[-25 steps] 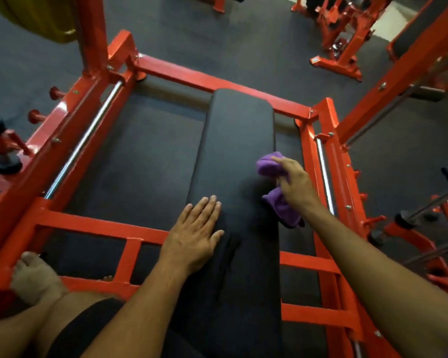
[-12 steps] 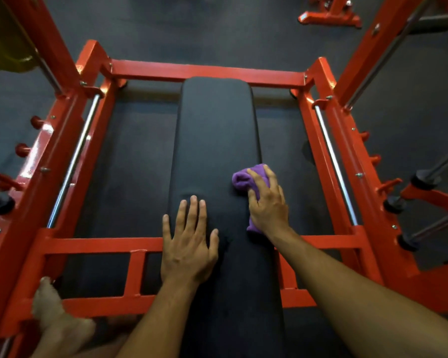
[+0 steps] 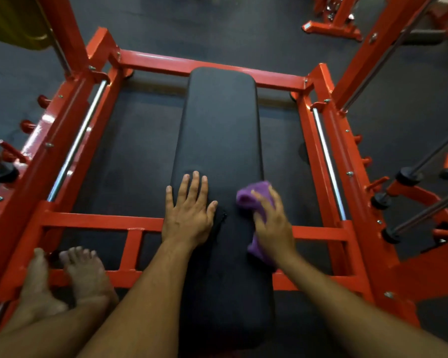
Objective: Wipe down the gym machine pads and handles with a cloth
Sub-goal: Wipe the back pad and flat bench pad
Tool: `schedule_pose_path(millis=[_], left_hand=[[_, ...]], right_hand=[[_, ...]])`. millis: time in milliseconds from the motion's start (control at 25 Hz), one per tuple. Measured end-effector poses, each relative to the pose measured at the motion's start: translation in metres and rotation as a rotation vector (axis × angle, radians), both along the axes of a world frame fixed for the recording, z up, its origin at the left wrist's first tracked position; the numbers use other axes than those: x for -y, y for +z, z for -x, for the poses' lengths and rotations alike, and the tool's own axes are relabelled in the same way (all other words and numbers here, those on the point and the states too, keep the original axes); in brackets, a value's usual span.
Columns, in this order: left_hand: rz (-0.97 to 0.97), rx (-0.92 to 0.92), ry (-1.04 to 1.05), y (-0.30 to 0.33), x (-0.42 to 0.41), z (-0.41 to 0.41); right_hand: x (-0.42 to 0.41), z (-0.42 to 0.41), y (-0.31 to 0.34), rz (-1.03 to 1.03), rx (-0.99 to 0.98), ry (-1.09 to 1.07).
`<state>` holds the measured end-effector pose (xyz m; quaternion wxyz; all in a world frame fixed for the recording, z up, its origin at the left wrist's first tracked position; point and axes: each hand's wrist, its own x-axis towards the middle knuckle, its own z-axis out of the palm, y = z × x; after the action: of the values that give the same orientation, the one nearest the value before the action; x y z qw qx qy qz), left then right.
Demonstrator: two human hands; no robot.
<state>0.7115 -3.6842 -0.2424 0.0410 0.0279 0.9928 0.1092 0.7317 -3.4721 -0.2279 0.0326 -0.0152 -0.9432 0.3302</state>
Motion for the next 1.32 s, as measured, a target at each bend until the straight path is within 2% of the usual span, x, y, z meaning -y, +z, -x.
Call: schedule_pose_path(millis=[120,240,320,440,520,600,680,760,840,920,1040,1160,1320], left_hand=[[-0.012,-0.028,0.008,-0.003,-0.002,-0.002],[-0.016,-0.070,0.014,-0.005,-0.002,-0.001],[-0.009,-0.061,0.010,-0.004,-0.003,-0.002],[0.004,-0.042,0.012,-0.002,-0.001,-0.002],[0.025,-0.041,0.025,0.006,-0.005,0.004],[0.058,-0.061,0.024,0.013,-0.014,0.015],[0.045,-0.091,0.027,0.009,-0.018,0.022],[0.045,-0.089,0.007,0.001,-0.022,0.029],[0.041,-0.090,0.008,-0.001,-0.021,0.028],[0.042,-0.119,0.030,-0.001,-0.021,0.028],[0.036,-0.126,0.028,-0.005,-0.020,0.029],[0.024,-0.140,0.036,-0.006,-0.020,0.028],[0.033,-0.113,0.029,-0.001,-0.021,0.028]], right_hand=[[0.003,-0.064,-0.002,0.032,0.017,-0.012],[0.010,0.000,-0.005,-0.061,-0.032,-0.050],[0.019,0.044,0.006,-0.097,0.007,-0.108],[0.018,0.041,0.006,-0.155,0.015,-0.048],[0.002,0.016,0.001,-0.027,-0.004,0.057],[-0.022,0.015,-0.005,0.226,-0.030,0.063],[-0.043,0.046,-0.009,0.511,-0.020,-0.137],[-0.056,0.100,-0.014,0.691,0.033,-0.367],[-0.045,0.153,-0.017,0.747,0.080,-0.380],[-0.021,0.205,-0.020,0.704,0.120,-0.284],[-0.010,0.252,-0.024,0.678,0.103,-0.270],[-0.014,0.230,-0.023,0.708,0.197,-0.293],[-0.015,0.100,-0.027,0.824,0.255,-0.355]])
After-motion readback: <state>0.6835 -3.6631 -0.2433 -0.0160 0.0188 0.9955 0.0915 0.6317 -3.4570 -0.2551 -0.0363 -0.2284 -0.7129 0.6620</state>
